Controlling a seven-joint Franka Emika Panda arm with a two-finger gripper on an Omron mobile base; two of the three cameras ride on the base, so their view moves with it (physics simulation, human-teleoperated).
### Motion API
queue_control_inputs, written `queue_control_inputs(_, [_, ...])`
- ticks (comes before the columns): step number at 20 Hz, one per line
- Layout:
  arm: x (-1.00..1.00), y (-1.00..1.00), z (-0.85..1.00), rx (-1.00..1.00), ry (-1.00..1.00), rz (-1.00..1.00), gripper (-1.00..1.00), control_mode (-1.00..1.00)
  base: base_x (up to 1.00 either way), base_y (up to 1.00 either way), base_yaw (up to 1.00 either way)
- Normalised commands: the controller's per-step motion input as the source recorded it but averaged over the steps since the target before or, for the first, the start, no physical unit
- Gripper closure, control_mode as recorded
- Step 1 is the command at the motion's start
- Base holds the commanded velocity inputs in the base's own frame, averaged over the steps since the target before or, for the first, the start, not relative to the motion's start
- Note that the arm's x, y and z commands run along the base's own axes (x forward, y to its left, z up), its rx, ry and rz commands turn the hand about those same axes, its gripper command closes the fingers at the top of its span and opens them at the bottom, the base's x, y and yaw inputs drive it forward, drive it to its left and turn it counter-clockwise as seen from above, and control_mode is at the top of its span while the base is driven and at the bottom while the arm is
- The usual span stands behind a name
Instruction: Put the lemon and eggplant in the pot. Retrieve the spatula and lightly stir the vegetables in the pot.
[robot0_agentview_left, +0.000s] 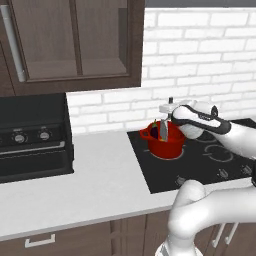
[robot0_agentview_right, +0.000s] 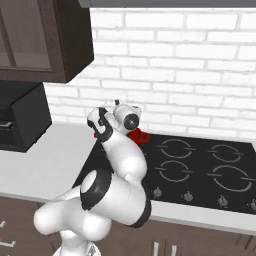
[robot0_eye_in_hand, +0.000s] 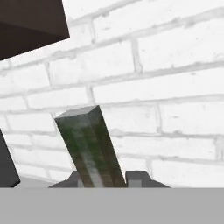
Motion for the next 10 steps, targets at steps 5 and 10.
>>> queue_control_inputs(5, [-0.12,-0.66,-0.3,0.14,-0.03,0.11,1.0,-1.0,0.0,0.0,0.0])
queue_control_inputs(10, [-0.13,-0.15,0.44,0.05,-0.09,0.0,1.0,-1.0,0.0,0.0,0.0])
